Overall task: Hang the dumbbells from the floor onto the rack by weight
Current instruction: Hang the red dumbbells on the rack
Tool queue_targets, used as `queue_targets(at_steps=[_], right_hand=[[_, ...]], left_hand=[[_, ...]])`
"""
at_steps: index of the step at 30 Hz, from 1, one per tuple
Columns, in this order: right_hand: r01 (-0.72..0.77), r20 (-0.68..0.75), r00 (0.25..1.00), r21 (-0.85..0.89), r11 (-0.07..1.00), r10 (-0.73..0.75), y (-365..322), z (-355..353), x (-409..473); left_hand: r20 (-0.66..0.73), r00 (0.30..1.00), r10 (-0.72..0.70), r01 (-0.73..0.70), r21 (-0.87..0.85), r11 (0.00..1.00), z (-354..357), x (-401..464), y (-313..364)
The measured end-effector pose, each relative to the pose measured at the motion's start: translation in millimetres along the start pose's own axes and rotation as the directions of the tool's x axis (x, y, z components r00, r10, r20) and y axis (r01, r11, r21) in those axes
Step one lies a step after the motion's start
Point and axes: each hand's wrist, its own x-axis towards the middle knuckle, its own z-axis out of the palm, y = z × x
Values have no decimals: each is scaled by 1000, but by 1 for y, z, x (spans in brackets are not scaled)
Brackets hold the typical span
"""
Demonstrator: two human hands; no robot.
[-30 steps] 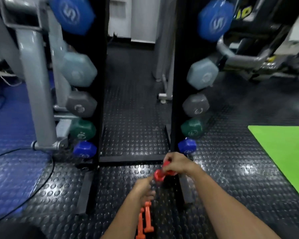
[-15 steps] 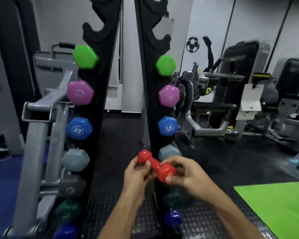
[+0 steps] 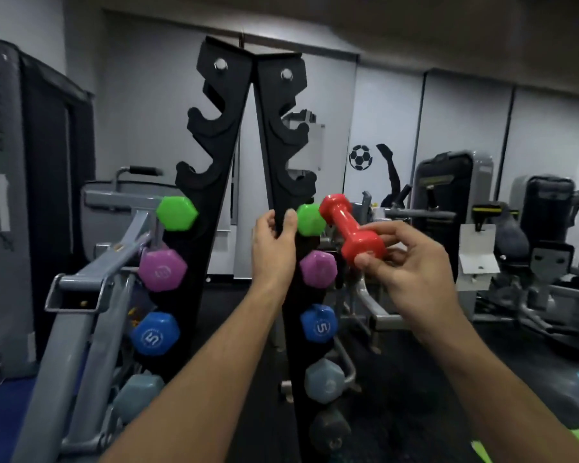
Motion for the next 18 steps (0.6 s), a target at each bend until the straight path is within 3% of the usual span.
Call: queue_targets(at_steps=[9, 18], right_hand=[[-75, -129, 990, -73, 995, 65, -12, 22, 101], [24, -90, 994, -334, 942, -58, -6, 72, 170]], left_hand=[[131, 988, -87, 104, -126, 987, 6, 75, 4], [230, 966, -120, 170, -213, 962, 13, 87, -4]])
